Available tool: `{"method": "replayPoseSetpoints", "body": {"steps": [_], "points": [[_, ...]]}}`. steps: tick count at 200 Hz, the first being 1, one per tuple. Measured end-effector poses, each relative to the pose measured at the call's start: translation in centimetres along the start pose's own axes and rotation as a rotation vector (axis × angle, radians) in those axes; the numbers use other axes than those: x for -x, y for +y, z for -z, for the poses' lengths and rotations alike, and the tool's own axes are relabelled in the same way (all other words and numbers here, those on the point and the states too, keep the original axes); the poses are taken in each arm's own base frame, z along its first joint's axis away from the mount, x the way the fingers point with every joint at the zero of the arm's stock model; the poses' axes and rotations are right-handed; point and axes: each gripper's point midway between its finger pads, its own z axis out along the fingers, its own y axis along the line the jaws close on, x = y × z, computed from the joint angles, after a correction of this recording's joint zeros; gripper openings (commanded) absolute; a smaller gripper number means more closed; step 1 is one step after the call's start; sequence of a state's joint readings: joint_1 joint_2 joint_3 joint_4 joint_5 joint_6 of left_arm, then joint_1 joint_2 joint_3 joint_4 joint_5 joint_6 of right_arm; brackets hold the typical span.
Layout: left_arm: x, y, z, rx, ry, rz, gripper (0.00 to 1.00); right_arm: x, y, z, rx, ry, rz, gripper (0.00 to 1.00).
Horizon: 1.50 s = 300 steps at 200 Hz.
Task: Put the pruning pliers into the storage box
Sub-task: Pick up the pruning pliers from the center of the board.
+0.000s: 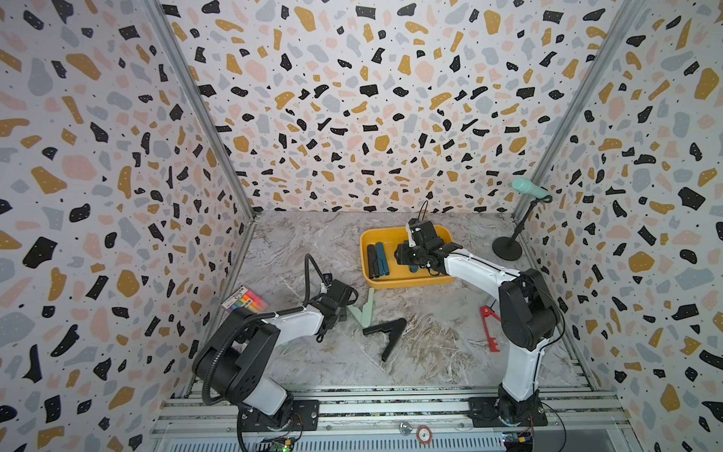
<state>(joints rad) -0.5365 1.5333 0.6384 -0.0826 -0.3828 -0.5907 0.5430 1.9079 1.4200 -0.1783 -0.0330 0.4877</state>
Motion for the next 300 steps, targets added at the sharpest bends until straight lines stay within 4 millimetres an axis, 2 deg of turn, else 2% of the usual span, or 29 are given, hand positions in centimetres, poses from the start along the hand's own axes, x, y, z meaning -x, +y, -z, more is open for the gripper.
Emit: {"method": "replayPoseSetpoints", "body": {"steps": [81, 105, 162, 184, 198, 220, 252, 272, 300], "points": [[0.0, -0.4, 0.0, -0.023, 0.003, -0.011, 0.29, 0.3, -0.3, 0.4, -0.004, -0.009, -0.004, 0.56], [0.2, -0.5, 0.4, -0.035, 0.001, -0.009, 0.27, 0.7, -0.3, 1.0, -0.004, -0.022, -0.001, 0.56], [2.5, -0.6, 3.2, -0.085, -0.075, 0.034, 0.23, 2.1, -0.9, 3.4, -0.016, -0.079, 0.005, 0.56], [3.5, -0.6, 4.6, -0.106, -0.107, 0.054, 0.21, 2.2, -1.7, 4.3, -0.037, -0.095, 0.002, 0.56], [4.9, -1.0, 5.8, -0.128, -0.141, 0.069, 0.2, 2.2, -2.7, 5.0, -0.053, -0.105, -0.004, 0.56], [8.6, -3.3, 8.2, -0.193, -0.22, 0.083, 0.19, 2.3, -4.9, 6.2, -0.088, -0.122, -0.023, 0.56], [14.1, -9.2, 11.2, -0.302, -0.315, 0.053, 0.18, 2.3, -9.5, 8.3, -0.166, -0.155, -0.071, 0.56], [16.0, -12.6, 11.1, -0.336, -0.327, 0.026, 0.18, 1.9, -12.1, 9.6, -0.213, -0.169, -0.093, 0.57], [16.8, -17.1, 8.8, -0.369, -0.299, -0.009, 0.17, 1.0, -15.4, 11.3, -0.269, -0.185, -0.127, 0.58]]}}
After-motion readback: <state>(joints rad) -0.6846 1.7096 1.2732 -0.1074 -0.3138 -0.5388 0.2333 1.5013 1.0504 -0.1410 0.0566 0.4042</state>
